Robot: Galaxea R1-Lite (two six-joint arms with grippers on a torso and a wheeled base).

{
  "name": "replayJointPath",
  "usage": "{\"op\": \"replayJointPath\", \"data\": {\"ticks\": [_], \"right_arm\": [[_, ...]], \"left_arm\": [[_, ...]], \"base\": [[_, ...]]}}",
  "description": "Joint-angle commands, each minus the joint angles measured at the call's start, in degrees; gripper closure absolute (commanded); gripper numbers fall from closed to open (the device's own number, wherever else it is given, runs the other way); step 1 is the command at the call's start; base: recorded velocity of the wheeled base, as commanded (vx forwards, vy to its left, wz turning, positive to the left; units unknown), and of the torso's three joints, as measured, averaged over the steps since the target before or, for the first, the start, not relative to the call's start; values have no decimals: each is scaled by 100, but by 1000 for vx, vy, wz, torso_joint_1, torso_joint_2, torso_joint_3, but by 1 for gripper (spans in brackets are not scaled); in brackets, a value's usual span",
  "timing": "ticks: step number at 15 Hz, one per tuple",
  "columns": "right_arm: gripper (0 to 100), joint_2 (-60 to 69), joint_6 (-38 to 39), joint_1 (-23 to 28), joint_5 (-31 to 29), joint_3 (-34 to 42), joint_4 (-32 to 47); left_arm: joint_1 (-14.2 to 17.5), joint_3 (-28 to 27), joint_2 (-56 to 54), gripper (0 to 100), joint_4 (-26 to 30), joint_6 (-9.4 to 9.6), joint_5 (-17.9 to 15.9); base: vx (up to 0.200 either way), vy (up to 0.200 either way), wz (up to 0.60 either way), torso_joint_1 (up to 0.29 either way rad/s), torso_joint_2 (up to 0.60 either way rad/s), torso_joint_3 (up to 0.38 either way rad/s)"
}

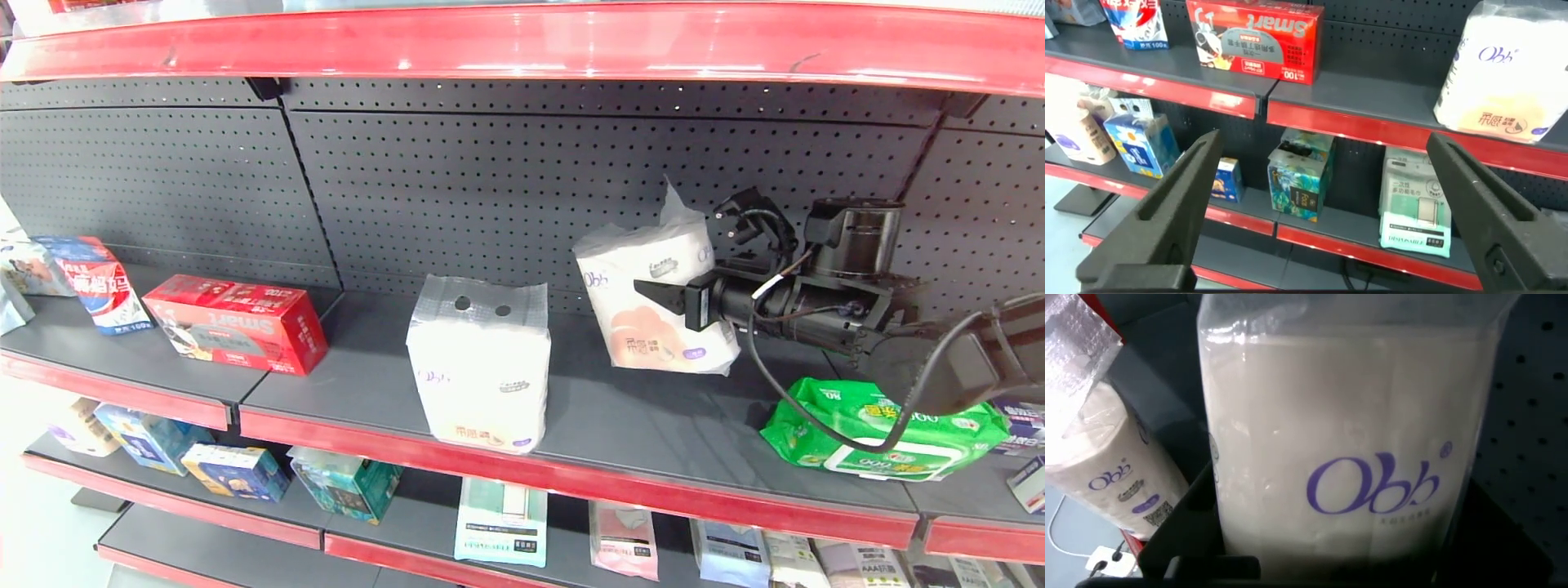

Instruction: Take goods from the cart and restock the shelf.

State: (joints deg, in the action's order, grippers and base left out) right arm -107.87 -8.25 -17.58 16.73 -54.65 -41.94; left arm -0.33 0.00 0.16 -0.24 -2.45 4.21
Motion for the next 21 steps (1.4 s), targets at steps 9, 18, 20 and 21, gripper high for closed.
{"op": "replayJointPath", "data": {"ticks": [9, 18, 20, 21], "right_arm": [[100, -1051, 52, 352, 1245, -327, -1256], [100, -2045, 8, 334, 1940, -1461, -1308], [100, -2361, 25, 255, 1957, -1865, -1308], [100, -2458, 34, 202, 2028, -1979, -1308]], "left_arm": [[7, 0, -7, 0, -2, -1, 1], [-2, 0, -7, 0, -2, -1, 1], [-2, 0, -7, 0, -2, -1, 1], [-2, 0, -7, 0, -11, -1, 1]], "base": [[0, 0, 0, 0, 0, 0], [0, 0, 0, 0, 0, 0], [0, 0, 0, 0, 0, 0], [0, 0, 0, 0, 0, 0]]}}
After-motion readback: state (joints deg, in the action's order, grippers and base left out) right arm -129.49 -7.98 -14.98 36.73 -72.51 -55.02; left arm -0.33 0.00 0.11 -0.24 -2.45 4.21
